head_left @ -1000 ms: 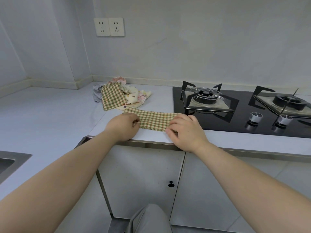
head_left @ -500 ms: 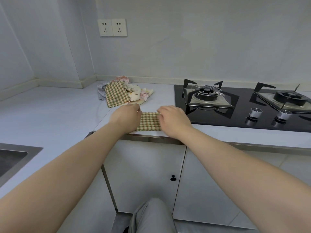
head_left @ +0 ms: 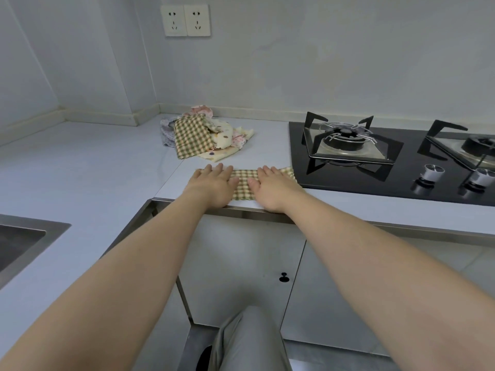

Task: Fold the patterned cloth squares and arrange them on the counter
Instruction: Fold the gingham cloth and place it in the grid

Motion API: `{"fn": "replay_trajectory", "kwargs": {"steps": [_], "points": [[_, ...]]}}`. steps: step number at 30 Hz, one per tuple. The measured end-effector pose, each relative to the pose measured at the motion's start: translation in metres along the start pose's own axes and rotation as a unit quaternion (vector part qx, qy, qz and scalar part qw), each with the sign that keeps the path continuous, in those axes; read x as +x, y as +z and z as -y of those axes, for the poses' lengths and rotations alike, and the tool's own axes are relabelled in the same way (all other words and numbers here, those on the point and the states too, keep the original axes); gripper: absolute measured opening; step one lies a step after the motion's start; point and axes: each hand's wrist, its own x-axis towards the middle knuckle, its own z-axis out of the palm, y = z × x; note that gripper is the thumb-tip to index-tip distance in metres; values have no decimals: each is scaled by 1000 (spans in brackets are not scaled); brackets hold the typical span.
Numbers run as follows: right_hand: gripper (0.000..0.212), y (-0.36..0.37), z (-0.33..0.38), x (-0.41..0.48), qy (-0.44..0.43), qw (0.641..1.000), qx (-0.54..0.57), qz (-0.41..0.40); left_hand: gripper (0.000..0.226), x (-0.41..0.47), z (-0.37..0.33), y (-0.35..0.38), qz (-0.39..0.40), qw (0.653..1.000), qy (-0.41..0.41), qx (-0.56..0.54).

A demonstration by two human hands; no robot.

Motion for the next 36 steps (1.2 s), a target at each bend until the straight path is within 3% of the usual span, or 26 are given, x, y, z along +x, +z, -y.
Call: {"fn": "replay_trajectory", "kwargs": {"steps": [4,8,11,13,17,20,26,36], "points": [[73,-3,-5,-4,40,996,-78,0,63,-4,18,-3,4,999,-34,-21],[72,0,-13,-14,62,996,-63,-30,66,-9,21,-4,13,999,-49,-9],[70,8,-17,-22,70,989,25,-129,68,-9,14,-11,32,996,-75,25],[64,11,-20,-25,91,965,92,-227,70,-8,2,-18,25,995,-77,59],[41,6,-31,-33,193,898,198,-342,69,-4,-38,-23,-17,999,19,21],[37,5,-34,-35,236,895,195,-324,66,-2,-63,-13,-6,998,61,6],[34,6,-35,-27,224,933,112,-259,70,-1,-69,4,-2,999,40,-1],[16,5,-36,-28,155,929,176,-285,70,-3,-69,6,-7,999,47,-6]]}}
